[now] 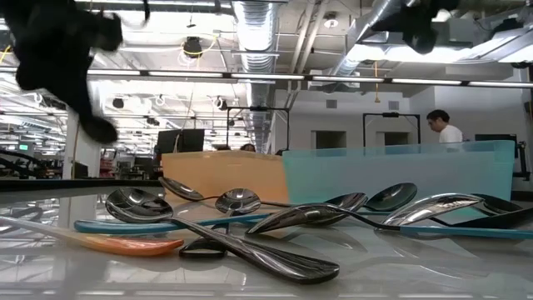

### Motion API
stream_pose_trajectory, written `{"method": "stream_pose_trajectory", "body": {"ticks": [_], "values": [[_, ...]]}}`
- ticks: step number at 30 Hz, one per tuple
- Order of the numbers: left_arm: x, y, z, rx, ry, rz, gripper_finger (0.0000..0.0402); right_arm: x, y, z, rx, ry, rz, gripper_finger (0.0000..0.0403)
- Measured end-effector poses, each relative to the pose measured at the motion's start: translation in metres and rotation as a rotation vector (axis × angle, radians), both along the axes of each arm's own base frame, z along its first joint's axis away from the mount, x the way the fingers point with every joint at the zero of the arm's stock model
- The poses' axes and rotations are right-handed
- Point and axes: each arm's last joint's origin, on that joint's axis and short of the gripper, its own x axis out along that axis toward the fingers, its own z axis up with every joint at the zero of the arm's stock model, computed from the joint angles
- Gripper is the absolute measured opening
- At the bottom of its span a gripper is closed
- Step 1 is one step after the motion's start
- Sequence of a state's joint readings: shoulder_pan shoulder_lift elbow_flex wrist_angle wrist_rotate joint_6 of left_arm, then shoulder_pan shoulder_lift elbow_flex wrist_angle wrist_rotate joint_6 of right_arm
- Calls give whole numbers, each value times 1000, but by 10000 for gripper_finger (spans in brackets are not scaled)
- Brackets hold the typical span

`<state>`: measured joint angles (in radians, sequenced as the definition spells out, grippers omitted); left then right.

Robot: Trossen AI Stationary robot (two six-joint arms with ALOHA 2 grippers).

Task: Sort silverware by color (type)
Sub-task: Put the black spoon into the pink bin

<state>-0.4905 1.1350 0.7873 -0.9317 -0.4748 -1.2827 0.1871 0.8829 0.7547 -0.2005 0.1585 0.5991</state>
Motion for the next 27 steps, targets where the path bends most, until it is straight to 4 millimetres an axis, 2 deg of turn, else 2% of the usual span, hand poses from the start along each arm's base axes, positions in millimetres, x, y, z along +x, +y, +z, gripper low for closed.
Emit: {"method": "stream_pose_trajectory", "body": {"ticks": [4,10,17,22,27], "values": [[-7,-4,33,39,-218,22,0,13,2,0,-15,-49,6,232],[-11,-6,77,162,-507,-1,0,47,2,-6,-4,-152,-43,232],[0,-9,102,363,-670,-44,0,92,-16,-12,150,-410,-103,232],[11,-9,119,404,-787,-82,0,110,-28,-13,254,-637,-81,232],[19,-6,132,443,-885,-169,0,127,-30,-11,292,-685,-57,232]]}}
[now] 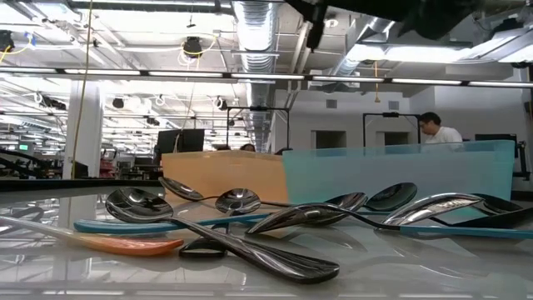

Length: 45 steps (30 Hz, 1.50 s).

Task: Sort silverware by color (type)
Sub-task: Put the black spoon into the pink bin

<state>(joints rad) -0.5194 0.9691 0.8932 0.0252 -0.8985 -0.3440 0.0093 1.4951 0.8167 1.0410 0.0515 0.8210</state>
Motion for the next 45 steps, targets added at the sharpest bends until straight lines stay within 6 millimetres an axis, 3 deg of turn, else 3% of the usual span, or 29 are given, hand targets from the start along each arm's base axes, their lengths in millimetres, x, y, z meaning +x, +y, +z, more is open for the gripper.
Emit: {"method": "stream_pose_trajectory", "body": {"ticks": [11,19,28,39,45], "values": [[32,5,-14,43,45,-69,0,34,-5,26,-65,-23,-38,232],[47,0,-20,69,29,-63,1,47,-10,29,-77,27,-25,230],[44,2,-17,118,39,-29,0,48,-7,25,-108,64,72,182],[31,11,-1,220,9,53,0,49,2,20,-118,120,170,187],[31,12,-1,218,12,60,0,44,0,17,-381,206,138,186]]}}
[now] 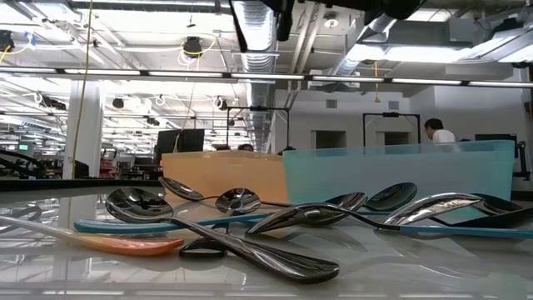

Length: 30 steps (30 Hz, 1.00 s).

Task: Sort silverware by color (type)
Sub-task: Put the black spoon into the pink bin

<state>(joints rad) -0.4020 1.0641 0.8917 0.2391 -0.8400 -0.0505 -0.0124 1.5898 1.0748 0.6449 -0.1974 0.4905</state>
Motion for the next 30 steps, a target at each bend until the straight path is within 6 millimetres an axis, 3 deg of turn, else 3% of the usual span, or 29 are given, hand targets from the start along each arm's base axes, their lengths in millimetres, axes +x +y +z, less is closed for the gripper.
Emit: {"method": "stream_pose_trajectory", "body": {"ticks": [5,11,14,24,30], "values": [[0,-1,-1,-44,-12,-33,0,-15,9,7,-273,76,-30,186],[1,-3,-4,-125,-18,-114,0,-40,20,25,-463,118,-122,186],[2,-4,-4,-143,-21,-154,0,-41,25,25,-550,119,-154,191],[2,-5,-4,-165,-27,-187,0,-19,27,13,-573,165,-144,247],[3,-6,-5,-169,-26,-187,0,-4,21,13,-580,217,-145,254]]}}
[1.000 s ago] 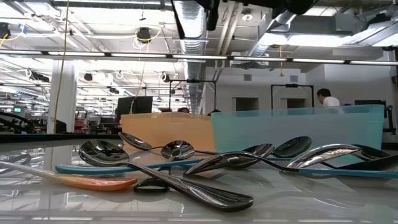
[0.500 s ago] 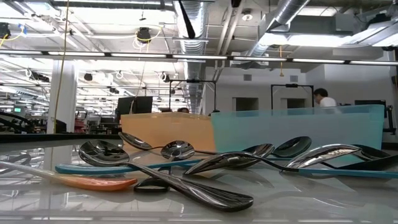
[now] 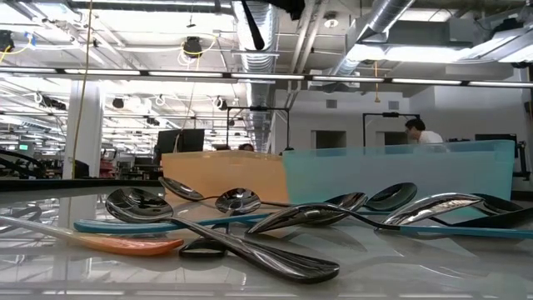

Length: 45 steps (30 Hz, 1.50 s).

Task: Sort silverware by color (type)
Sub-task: Put the black spoon into the pink bin

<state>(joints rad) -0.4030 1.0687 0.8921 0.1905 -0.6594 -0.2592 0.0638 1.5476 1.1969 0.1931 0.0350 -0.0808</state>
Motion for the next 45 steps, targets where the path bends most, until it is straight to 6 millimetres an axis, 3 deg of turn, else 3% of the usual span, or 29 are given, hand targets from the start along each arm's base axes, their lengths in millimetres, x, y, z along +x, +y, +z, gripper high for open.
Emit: {"method": "stream_pose_trajectory", "body": {"ticks": [8,19,30,37,45], "values": [[3,-1,-2,5,11,0,0,9,-5,3,-17,43,28,226],[3,-1,-2,-9,3,1,0,7,-5,-2,-27,96,38,20],[2,2,-4,1,24,108,22,3,-2,-3,19,141,-50,4],[-1,2,-3,47,37,126,80,-29,-23,7,-14,286,-312,1],[-12,11,-3,-45,54,164,98,-93,-63,19,-6,481,-635,1]]}}
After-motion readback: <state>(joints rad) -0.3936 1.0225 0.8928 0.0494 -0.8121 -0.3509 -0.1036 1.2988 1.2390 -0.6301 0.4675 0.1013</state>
